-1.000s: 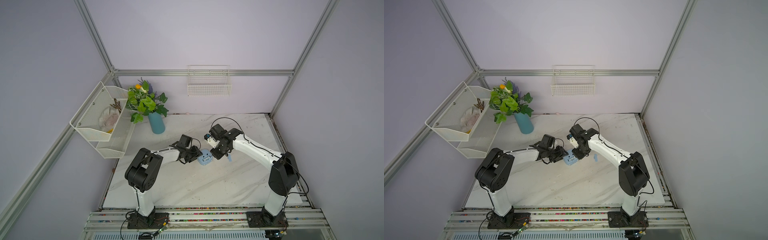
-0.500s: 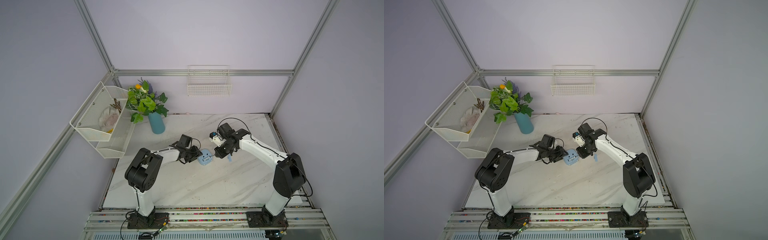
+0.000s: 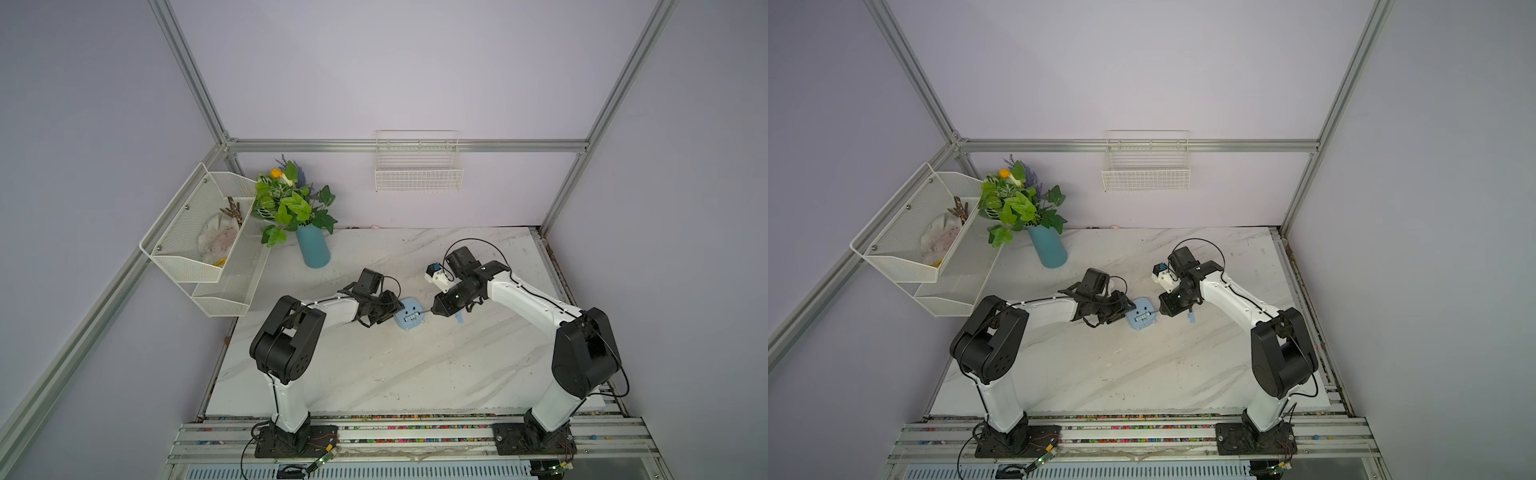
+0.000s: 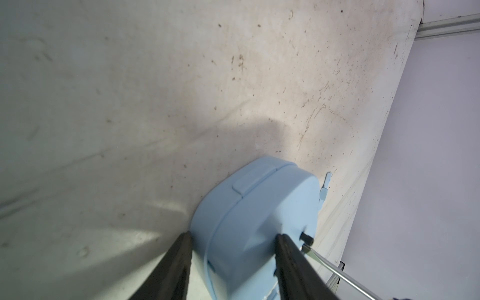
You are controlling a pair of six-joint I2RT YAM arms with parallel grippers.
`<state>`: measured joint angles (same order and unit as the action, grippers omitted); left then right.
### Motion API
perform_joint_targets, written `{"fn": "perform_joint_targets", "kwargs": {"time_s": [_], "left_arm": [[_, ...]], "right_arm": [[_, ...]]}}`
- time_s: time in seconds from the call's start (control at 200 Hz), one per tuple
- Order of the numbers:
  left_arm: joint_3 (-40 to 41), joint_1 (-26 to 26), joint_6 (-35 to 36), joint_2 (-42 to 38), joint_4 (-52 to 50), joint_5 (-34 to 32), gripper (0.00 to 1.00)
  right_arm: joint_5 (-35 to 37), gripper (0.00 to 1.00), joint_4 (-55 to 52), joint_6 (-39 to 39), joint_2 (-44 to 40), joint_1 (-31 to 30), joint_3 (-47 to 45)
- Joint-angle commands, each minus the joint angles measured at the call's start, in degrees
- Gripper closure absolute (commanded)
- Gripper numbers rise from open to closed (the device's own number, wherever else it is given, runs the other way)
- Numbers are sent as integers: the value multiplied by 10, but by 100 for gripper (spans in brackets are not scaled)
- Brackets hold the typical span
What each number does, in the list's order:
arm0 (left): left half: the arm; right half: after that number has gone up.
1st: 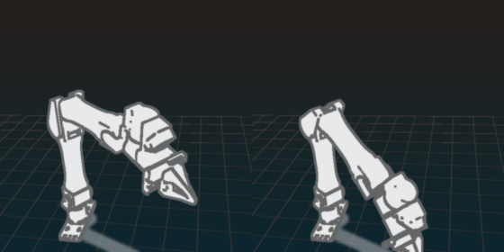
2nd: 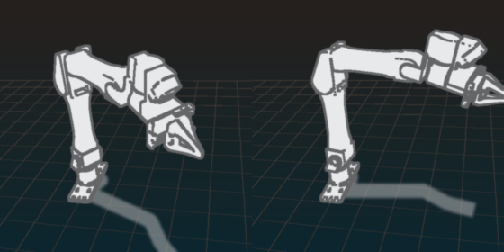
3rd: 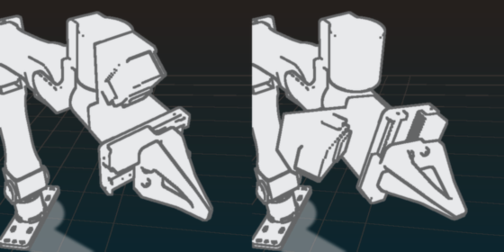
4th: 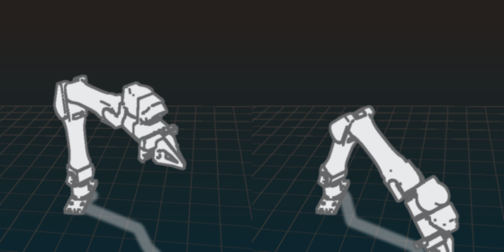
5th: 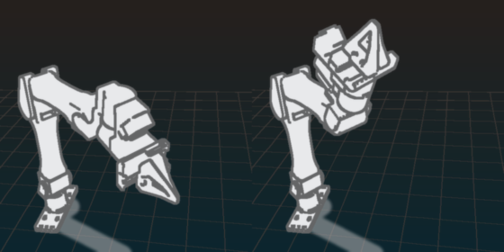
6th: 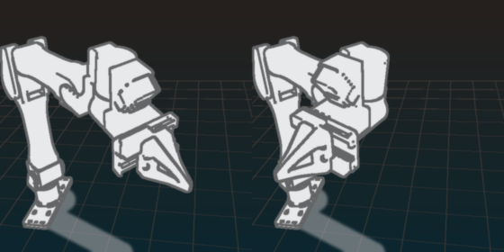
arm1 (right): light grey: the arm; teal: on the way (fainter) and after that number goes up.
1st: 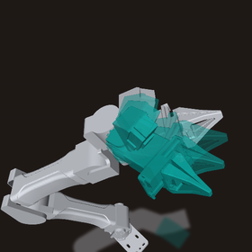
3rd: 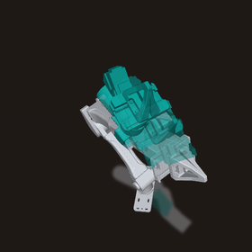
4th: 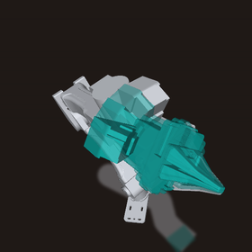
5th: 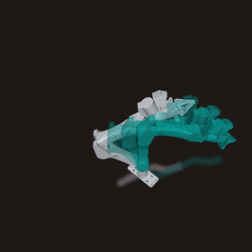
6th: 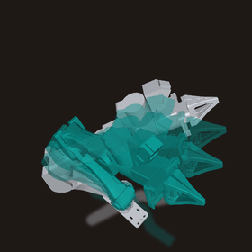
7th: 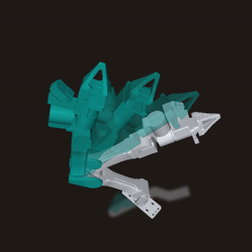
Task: Remove the battery from the alarm
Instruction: Release the battery from the alarm.
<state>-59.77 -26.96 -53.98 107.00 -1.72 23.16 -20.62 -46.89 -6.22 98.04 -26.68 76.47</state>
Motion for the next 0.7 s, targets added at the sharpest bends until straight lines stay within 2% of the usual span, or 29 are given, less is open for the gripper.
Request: {"fn": "perform_joint_targets", "kwargs": {"time_s": [0.0,0.695], "left_arm": [[-37,-4,-4,31,-15,-8,47],[-33,-4,-8,33,-9,-7,48]], "right_arm": [[-118,100,30,0,19,-16,-30],[-230,100,91,27,-14,16,-73]]}}
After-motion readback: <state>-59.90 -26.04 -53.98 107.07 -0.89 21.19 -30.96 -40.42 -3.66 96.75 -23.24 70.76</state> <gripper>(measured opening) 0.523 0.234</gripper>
